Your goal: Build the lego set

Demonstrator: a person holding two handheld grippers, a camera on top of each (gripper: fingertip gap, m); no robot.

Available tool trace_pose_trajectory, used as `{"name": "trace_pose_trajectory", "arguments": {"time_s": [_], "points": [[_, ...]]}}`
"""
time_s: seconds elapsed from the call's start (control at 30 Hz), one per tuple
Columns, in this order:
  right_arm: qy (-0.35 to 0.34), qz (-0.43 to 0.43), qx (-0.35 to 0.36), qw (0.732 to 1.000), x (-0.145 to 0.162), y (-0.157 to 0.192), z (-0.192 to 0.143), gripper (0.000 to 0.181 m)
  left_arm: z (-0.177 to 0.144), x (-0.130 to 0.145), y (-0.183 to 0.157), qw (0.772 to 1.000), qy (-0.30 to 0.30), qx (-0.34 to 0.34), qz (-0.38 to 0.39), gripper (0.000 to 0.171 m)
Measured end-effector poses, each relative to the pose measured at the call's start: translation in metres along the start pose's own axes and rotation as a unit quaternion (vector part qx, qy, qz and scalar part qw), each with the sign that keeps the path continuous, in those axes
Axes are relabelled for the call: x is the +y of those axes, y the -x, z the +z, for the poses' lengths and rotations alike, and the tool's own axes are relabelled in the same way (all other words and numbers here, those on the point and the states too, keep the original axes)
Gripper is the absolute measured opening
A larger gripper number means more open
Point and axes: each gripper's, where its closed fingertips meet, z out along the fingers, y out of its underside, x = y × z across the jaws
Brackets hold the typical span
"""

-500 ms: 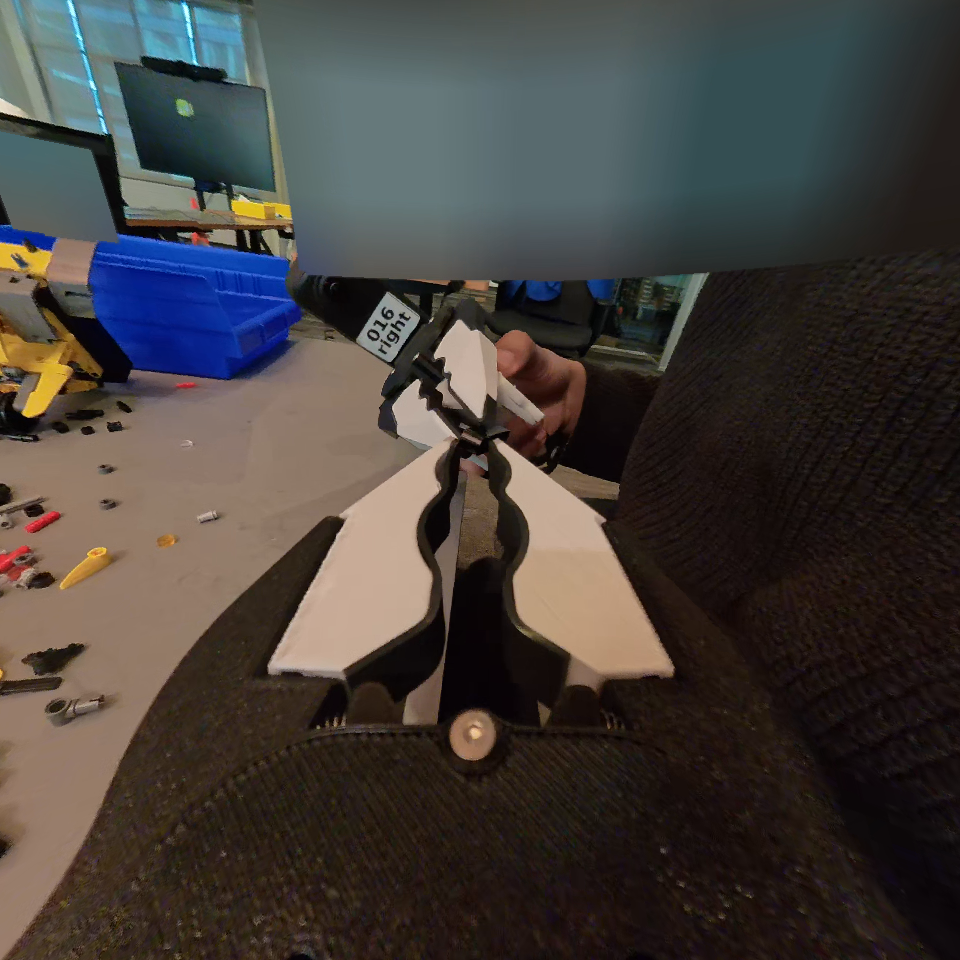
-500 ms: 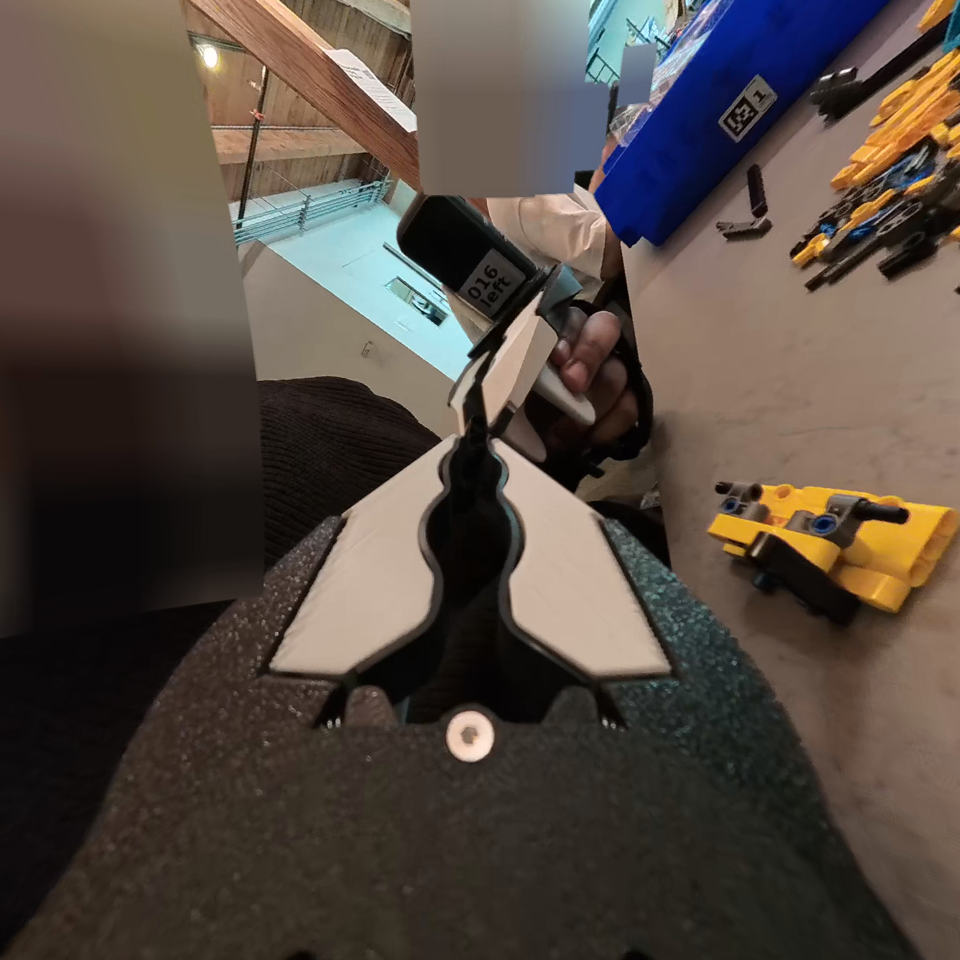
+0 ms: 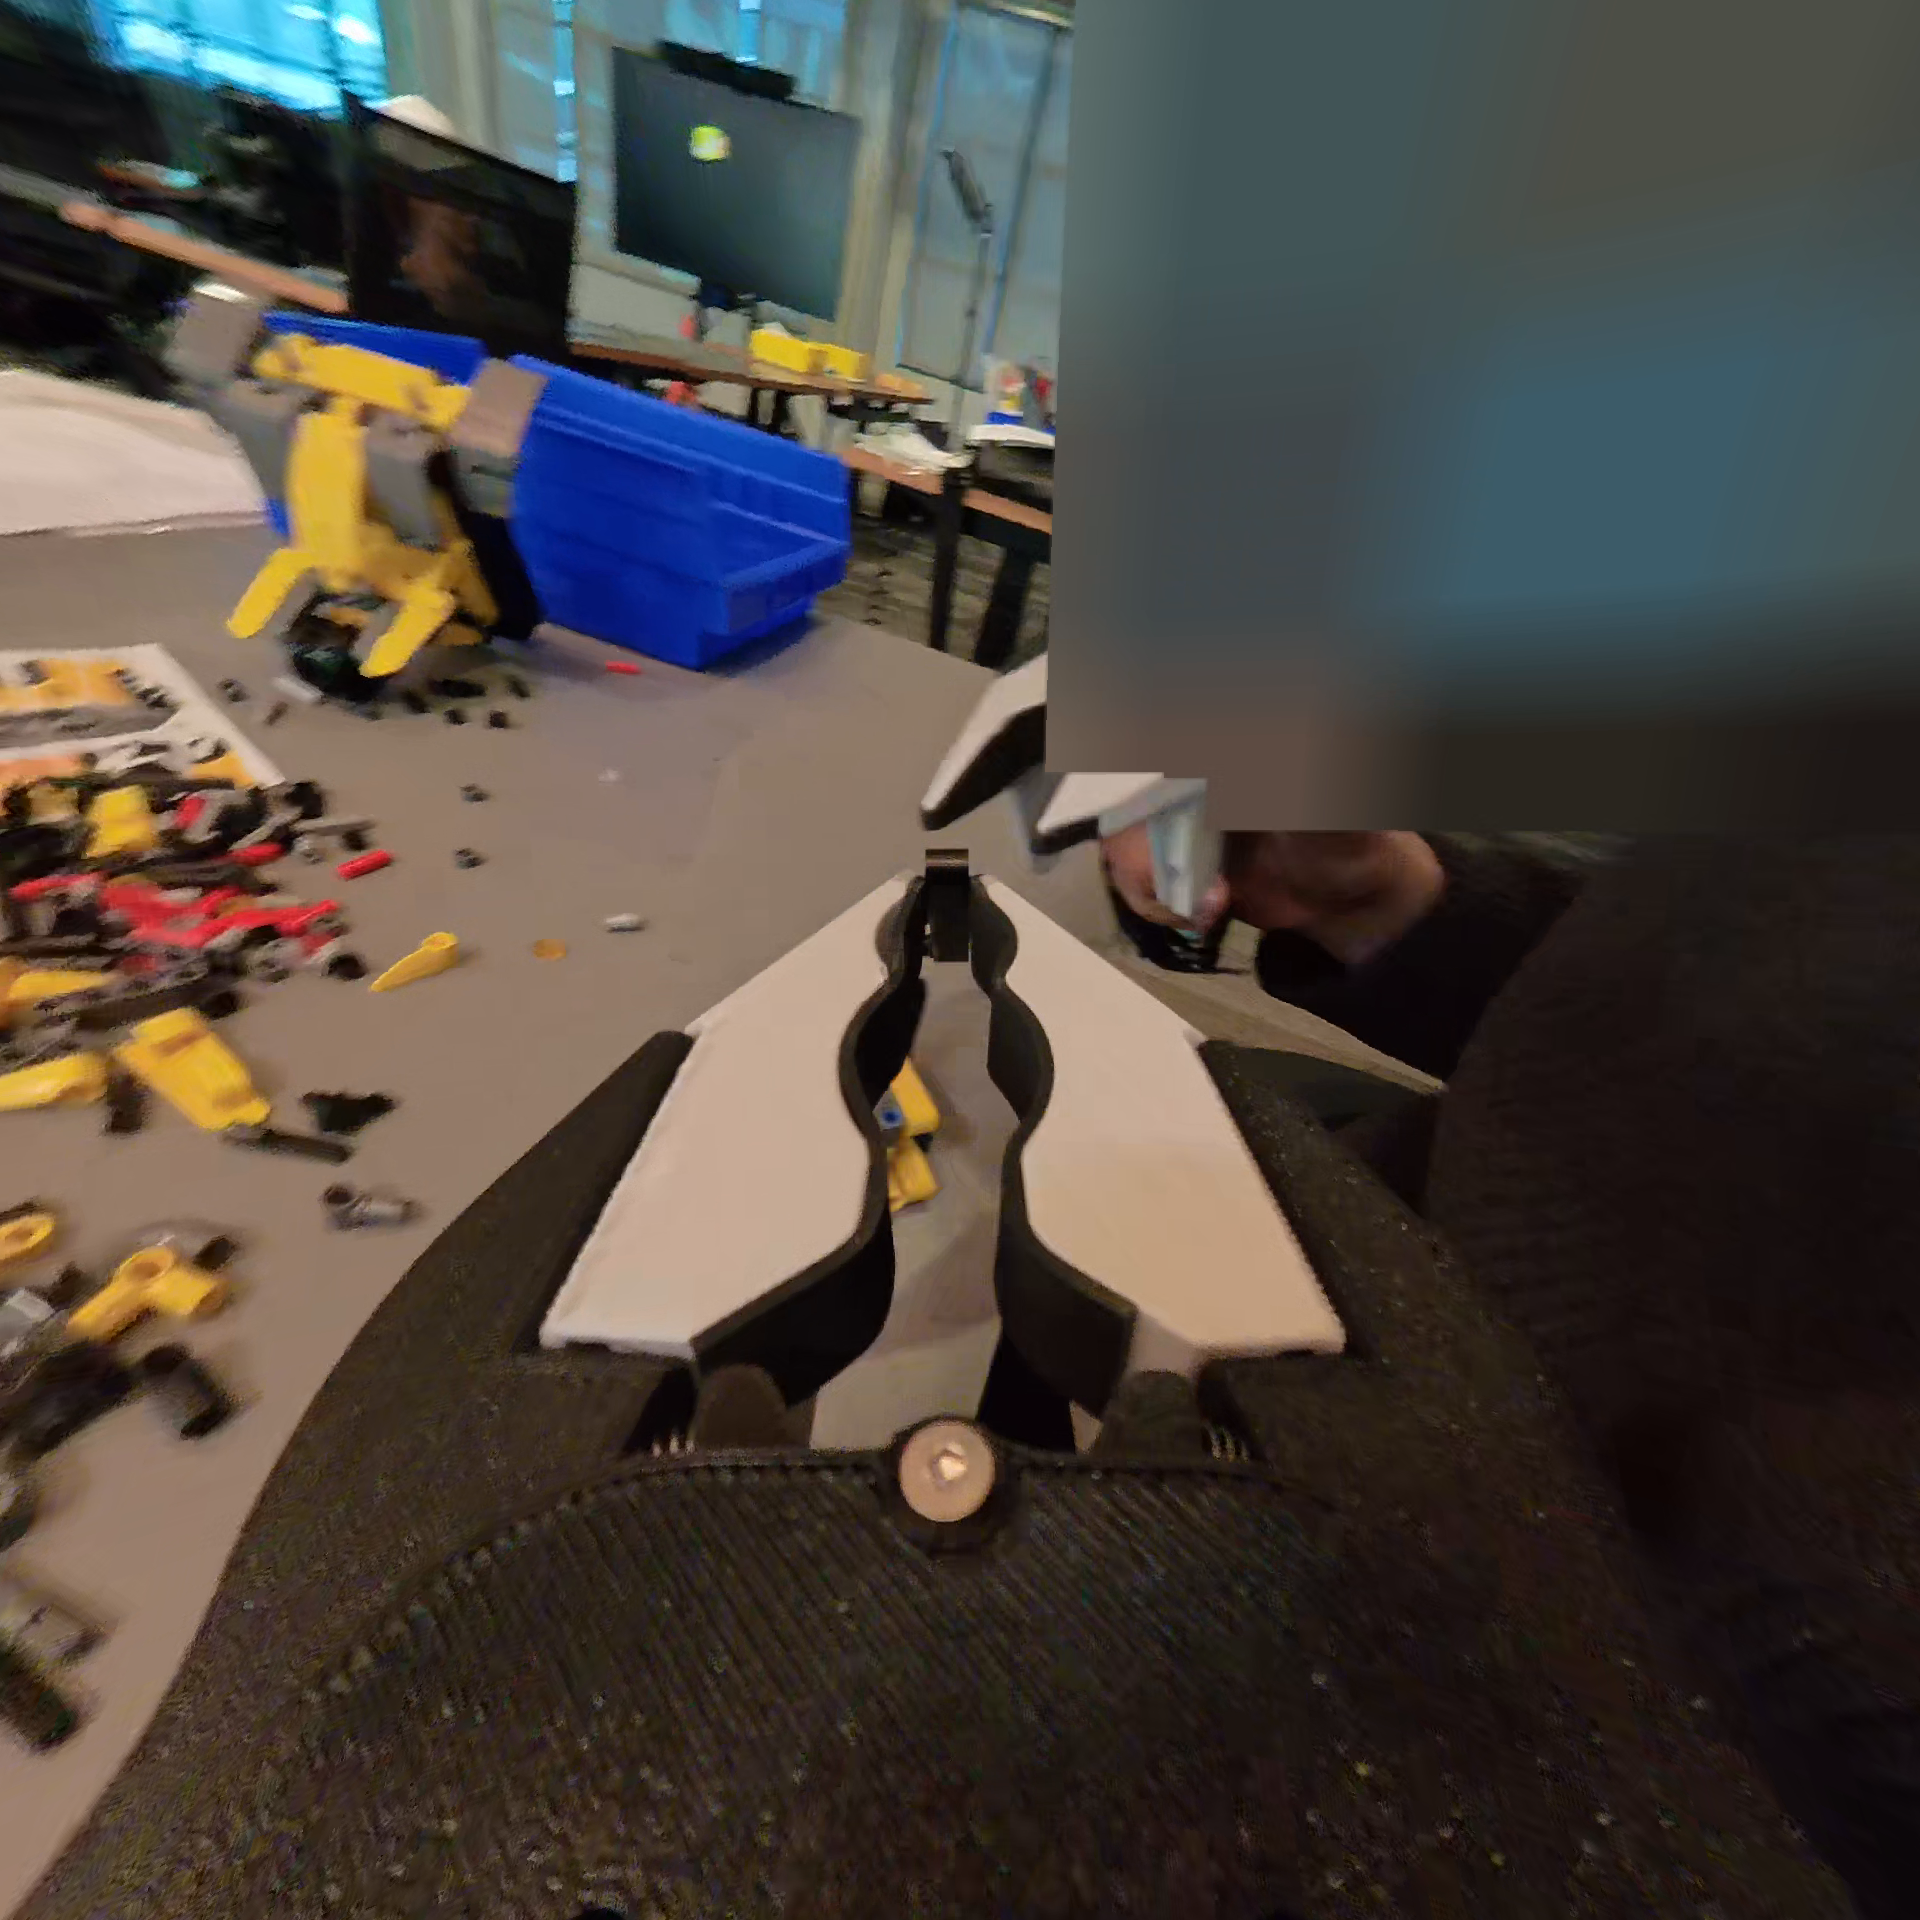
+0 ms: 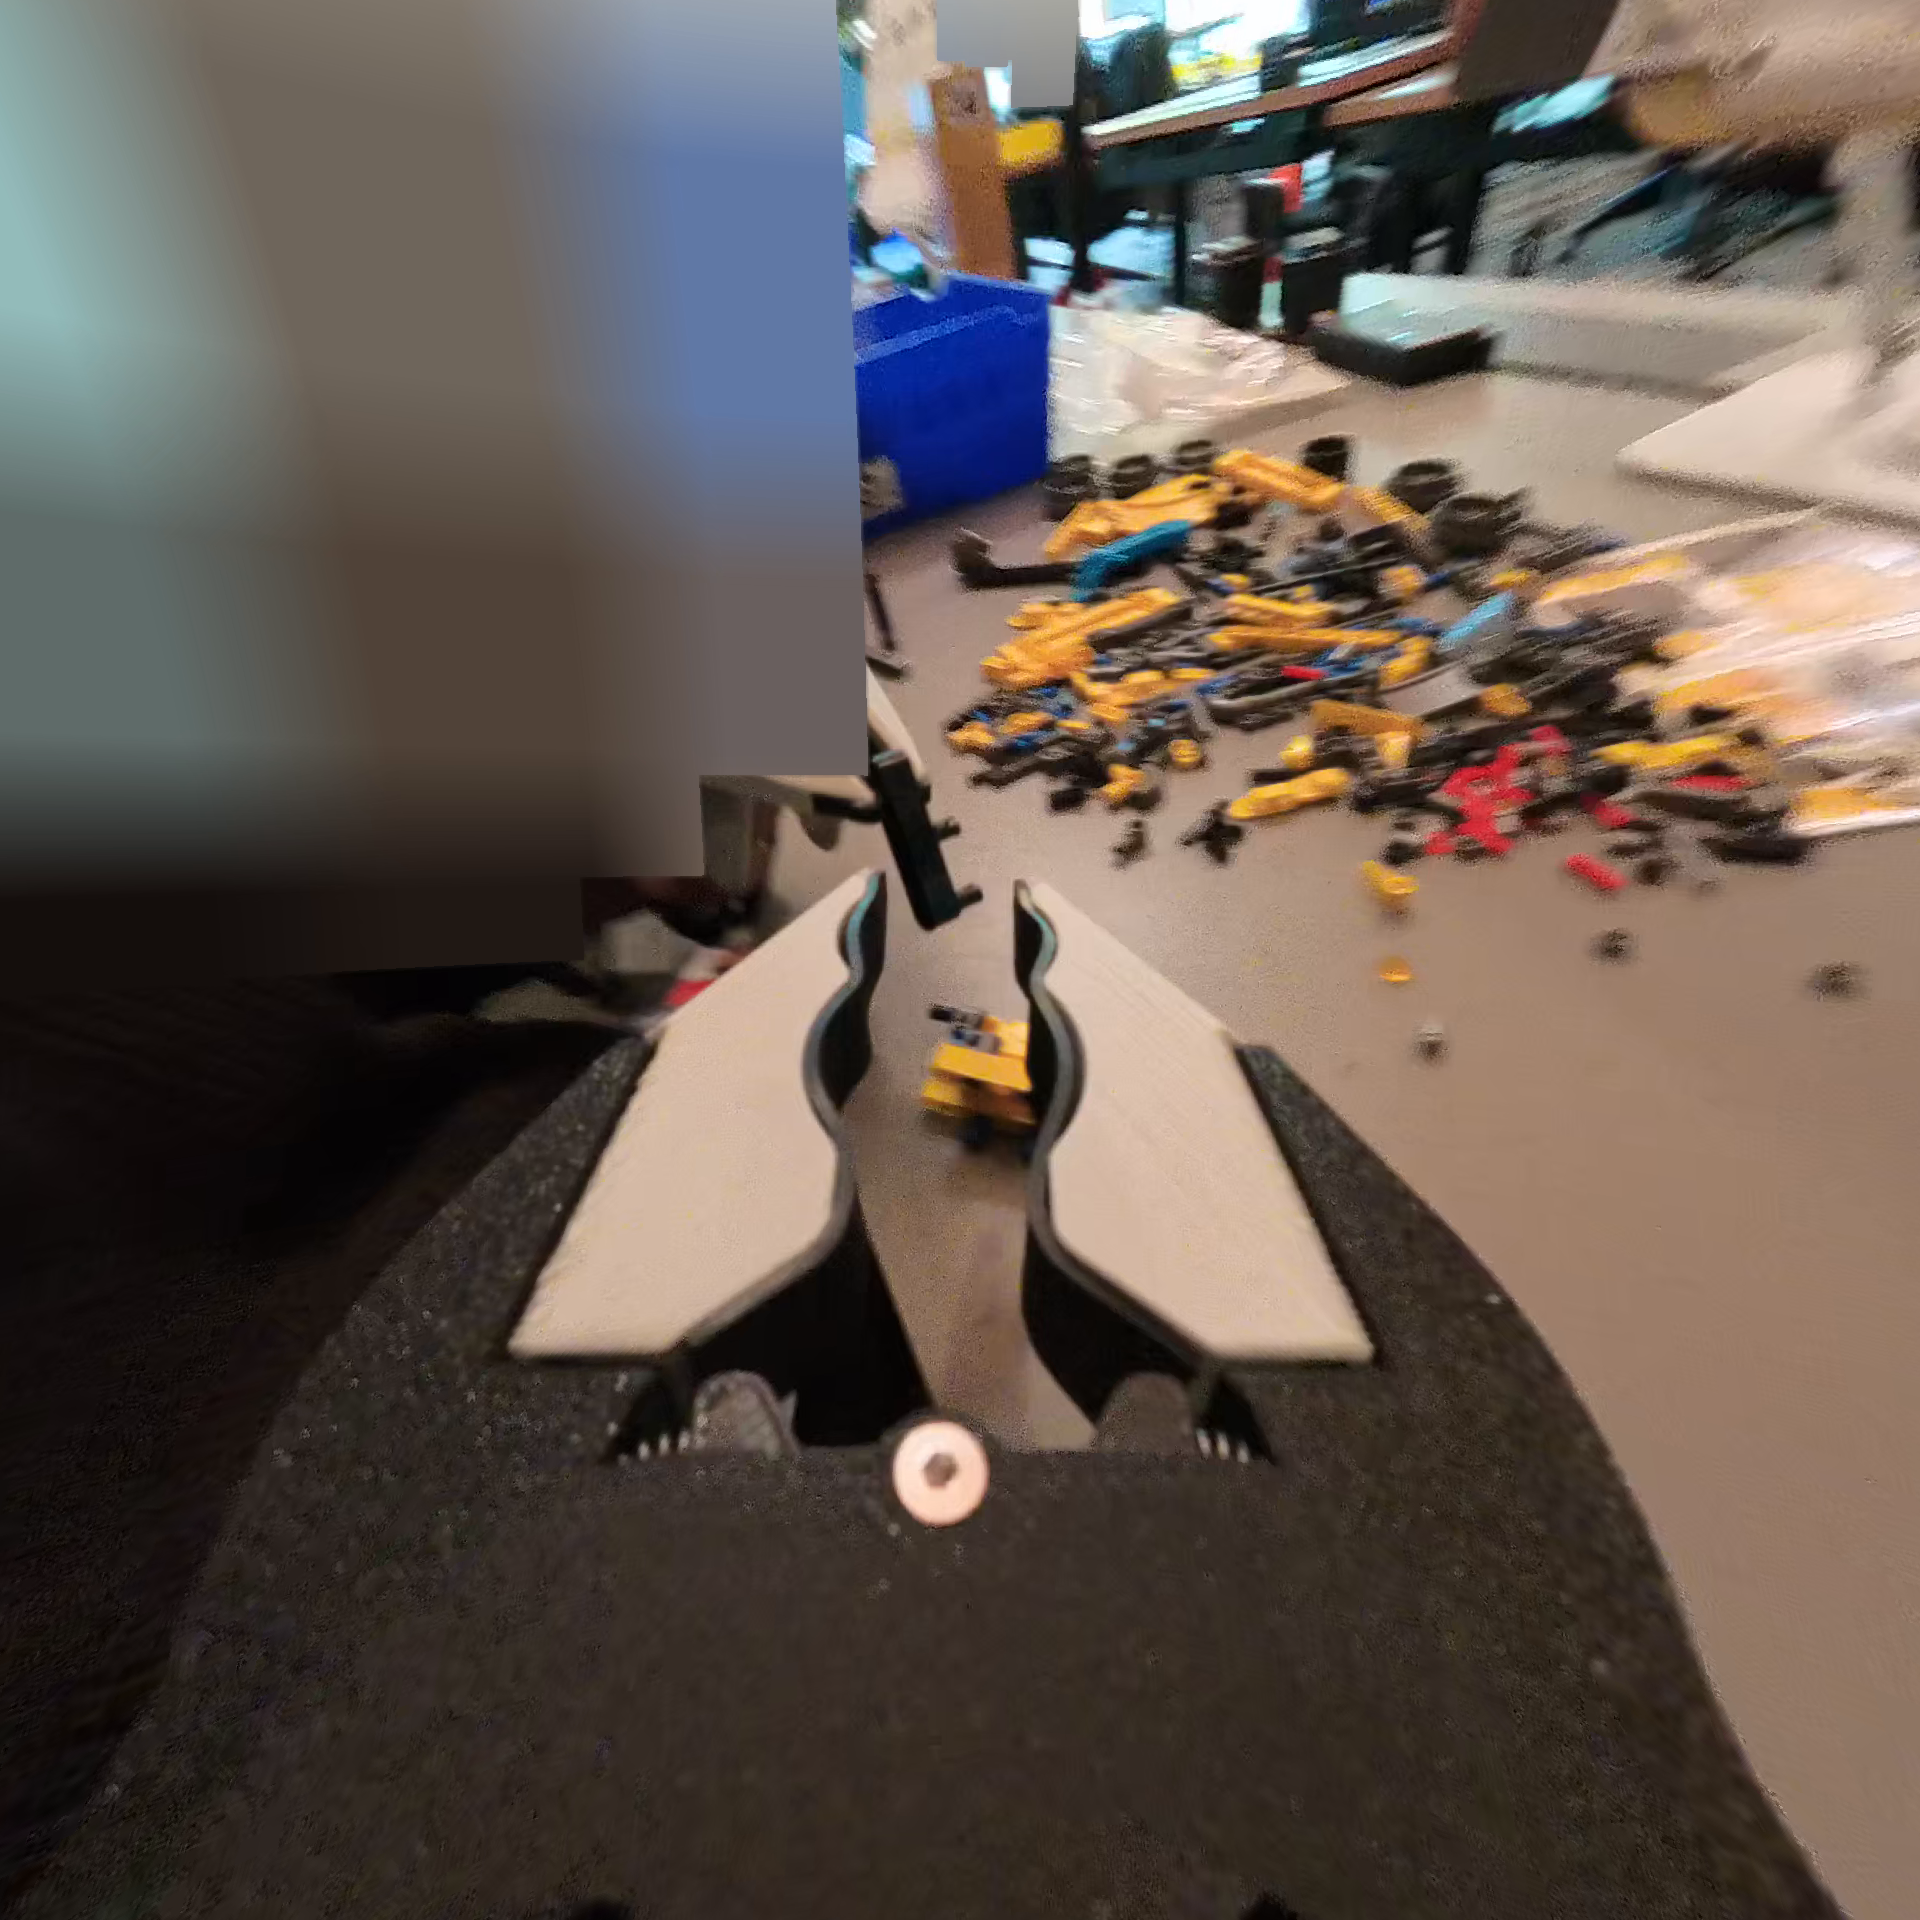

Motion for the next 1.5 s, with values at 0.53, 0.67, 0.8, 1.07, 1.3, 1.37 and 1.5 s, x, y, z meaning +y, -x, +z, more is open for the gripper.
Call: {"name": "trace_pose_trajectory", "arguments": {"time_s": [0.53, 0.67, 0.8, 1.07, 1.3, 1.37, 1.5], "points": [[0.107, -0.285, 0.238, 0.922, 0.02, -0.016, 0.018, 0.006, 0.015, 0.011, 0.011, 0.994, 0.045, -0.096, -0.003, 0.006], [0.093, -0.259, 0.225, 0.935, 0.02, -0.015, 0.017, 0.006, 0.015, 0.011, 0.009, 0.994, 0.045, -0.094, 0.019, 0.006], [0.012, -0.132, 0.129, 0.983, 0.007, 0.0, 0.015, 0.006, 0.013, -0.002, 0.005, 0.998, -0.006, -0.058, -0.02, 0.055], [-0.2, 0.178, -0.122, 0.956, -0.036, 0.018, -0.016, 0.005, 0.014, -0.009, -0.024, 0.984, -0.049, 0.099, -0.139, 0.037], [-0.181, 0.175, -0.131, 0.959, -0.029, 0.029, -0.002, 0.006, 0.015, -0.012, -0.035, 0.976, -0.055, 0.141, -0.159, 0.012], [-0.174, 0.175, -0.136, 0.959, -0.029, 0.031, 0.002, 0.006, 0.01, -0.015, -0.032, 0.974, -0.065, 0.141, -0.164, 0.009], [-0.169, 0.183, -0.146, 0.957, -0.028, 0.033, 0.008, 0.006, 0.004, -0.015, -0.031, 0.972, -0.07, 0.148, -0.167, 0.005]]}}
